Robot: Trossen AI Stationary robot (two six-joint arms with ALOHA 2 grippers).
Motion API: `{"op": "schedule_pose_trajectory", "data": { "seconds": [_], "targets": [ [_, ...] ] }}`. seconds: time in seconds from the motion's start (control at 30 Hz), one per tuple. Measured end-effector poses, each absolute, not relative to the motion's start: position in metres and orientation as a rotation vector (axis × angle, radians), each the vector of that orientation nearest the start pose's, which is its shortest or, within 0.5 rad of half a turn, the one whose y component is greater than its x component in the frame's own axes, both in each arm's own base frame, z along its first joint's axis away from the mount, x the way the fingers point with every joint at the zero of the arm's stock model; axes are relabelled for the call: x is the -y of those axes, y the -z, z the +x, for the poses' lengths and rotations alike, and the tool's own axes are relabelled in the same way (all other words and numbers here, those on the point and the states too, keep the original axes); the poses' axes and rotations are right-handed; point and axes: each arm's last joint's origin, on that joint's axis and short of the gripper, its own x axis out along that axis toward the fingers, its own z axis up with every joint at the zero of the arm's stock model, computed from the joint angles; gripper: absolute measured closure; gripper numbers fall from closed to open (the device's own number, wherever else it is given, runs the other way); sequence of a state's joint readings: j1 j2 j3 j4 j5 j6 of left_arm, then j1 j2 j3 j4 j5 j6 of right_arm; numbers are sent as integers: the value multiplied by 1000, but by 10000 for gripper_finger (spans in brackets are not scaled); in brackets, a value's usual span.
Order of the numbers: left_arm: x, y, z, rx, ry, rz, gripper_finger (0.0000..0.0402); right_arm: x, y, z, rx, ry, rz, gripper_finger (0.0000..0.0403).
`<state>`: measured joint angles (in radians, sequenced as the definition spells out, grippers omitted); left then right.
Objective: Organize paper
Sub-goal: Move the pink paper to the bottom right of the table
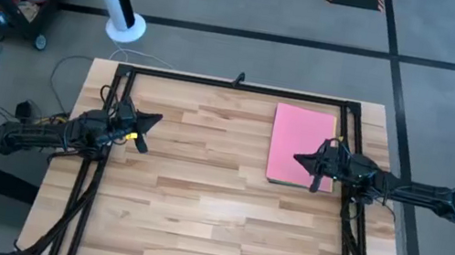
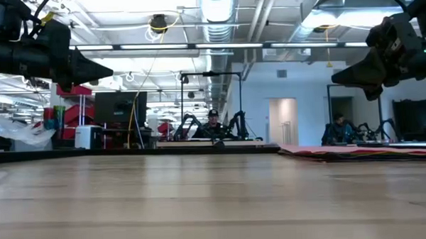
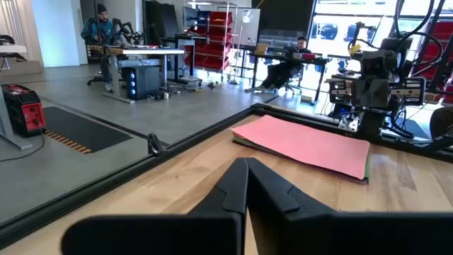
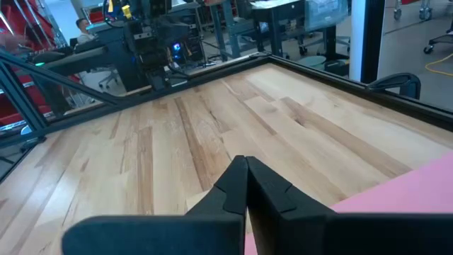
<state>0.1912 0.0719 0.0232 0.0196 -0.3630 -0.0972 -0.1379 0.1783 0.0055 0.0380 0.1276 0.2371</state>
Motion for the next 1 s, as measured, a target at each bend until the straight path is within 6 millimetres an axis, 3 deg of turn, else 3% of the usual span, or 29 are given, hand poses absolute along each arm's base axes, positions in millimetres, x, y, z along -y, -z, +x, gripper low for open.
{"op": "schedule_pose_trajectory", "data": {
  "seconds": [0.67,1.0],
  "targets": [
    [-29,-168,95,-2,-555,-92,402,19,-155,106,-97,282,235,403],
    [-29,-168,95,-2,-555,-92,402,19,-168,107,40,269,236,403]
  ]
}}
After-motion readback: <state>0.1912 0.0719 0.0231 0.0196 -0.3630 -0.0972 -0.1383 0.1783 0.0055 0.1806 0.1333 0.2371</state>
